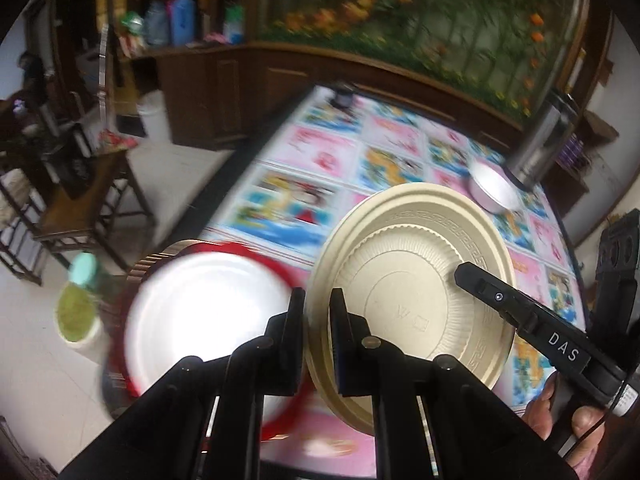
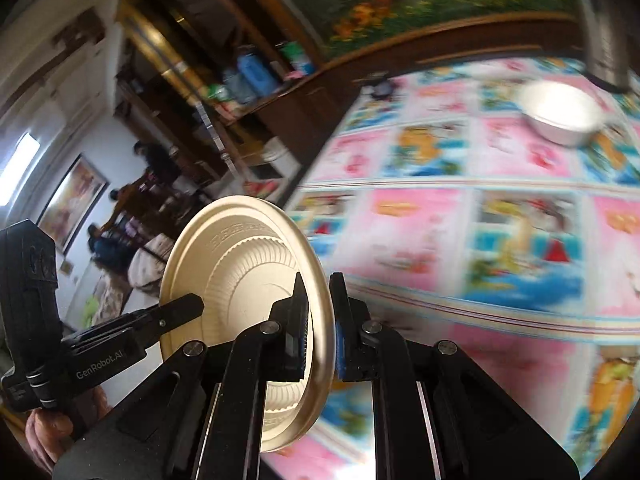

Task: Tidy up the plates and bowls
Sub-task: 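Carry the beige bowl and lower it onto the white plate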

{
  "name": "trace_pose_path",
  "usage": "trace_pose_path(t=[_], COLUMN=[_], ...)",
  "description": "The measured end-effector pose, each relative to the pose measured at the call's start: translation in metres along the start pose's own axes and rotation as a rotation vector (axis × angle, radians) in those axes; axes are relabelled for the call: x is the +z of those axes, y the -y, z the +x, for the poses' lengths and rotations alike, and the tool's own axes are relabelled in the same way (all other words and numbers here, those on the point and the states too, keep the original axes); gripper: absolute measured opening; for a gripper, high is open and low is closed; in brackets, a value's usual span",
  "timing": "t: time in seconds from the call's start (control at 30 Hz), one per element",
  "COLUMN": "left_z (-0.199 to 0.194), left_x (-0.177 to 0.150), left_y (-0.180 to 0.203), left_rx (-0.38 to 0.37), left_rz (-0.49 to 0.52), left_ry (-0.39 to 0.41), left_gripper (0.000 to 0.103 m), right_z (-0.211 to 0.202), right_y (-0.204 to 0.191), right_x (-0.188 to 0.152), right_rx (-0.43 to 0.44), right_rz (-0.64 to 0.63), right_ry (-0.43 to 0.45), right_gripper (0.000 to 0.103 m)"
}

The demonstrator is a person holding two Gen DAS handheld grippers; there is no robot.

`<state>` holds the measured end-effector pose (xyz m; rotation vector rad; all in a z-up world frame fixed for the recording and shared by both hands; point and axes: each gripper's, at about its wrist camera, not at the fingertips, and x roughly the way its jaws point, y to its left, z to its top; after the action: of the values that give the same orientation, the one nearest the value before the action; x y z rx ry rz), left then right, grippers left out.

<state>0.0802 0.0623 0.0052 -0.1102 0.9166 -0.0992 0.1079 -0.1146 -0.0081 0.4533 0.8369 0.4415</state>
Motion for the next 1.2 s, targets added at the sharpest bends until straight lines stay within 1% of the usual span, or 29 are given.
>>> trace_pose_path(t=[0.1, 0.2, 0.3, 0.4, 0.53, 0.6, 0.7, 0.83, 1.0, 1.1, 1.17, 1.2], left_z=[-0.013, -0.019, -0.016, -0.005, 0.014, 0.022, 0.033, 0.037, 0.036, 0.033, 0.027, 0.024], left_x=[0.000, -0.001, -0.004, -0.008, -0.015, -0.020, -0.024, -0.028, -0.031, -0.031, -0.032, -0.031], left_y=[-0.032, -0.059, -0.078, -0.095, -0.112, -0.116, -0.121, -0.127, -0.134, -0.138, -0.142, -0.143], left_rx=[0.036, 0.069, 0.097, 0.095, 0.085, 0.083, 0.076, 0.071, 0.103, 0.106, 0.106, 0.112], left_rz=[-0.020, -0.044, -0.064, -0.095, -0.123, -0.127, -0.140, -0.145, -0.152, -0.157, -0.166, -0.169], left_ry=[0.016, 0.028, 0.020, -0.008, -0.053, -0.074, -0.102, -0.119, -0.126, -0.130, -0.118, -0.108], left_gripper=[0.010, 0.010, 0.010, 0.010, 0.011, 0.012, 0.013, 0.014, 0.014, 0.019, 0.027, 0.027], right_z=[0.022, 0.042, 0.060, 0.076, 0.095, 0.103, 0.111, 0.116, 0.121, 0.119, 0.117, 0.113], right_y=[-0.041, -0.073, -0.094, -0.107, -0.112, -0.113, -0.115, -0.118, -0.120, -0.118, -0.117, -0.116], right_x=[0.001, 0.000, -0.004, -0.012, -0.023, -0.028, -0.034, -0.040, -0.045, -0.045, -0.044, -0.043], right_rx=[0.025, 0.035, 0.031, 0.005, -0.042, -0.079, -0.112, -0.142, -0.166, -0.153, -0.147, -0.141], right_rz=[-0.052, -0.096, -0.124, -0.164, -0.200, -0.233, -0.262, -0.299, -0.334, -0.328, -0.325, -0.323], right_ry=[-0.024, -0.040, -0.055, -0.073, -0.100, -0.105, -0.106, -0.103, -0.114, -0.119, -0.108, -0.097], right_gripper=[0.010, 0.010, 0.010, 0.010, 0.010, 0.011, 0.011, 0.012, 0.013, 0.014, 0.014, 0.014])
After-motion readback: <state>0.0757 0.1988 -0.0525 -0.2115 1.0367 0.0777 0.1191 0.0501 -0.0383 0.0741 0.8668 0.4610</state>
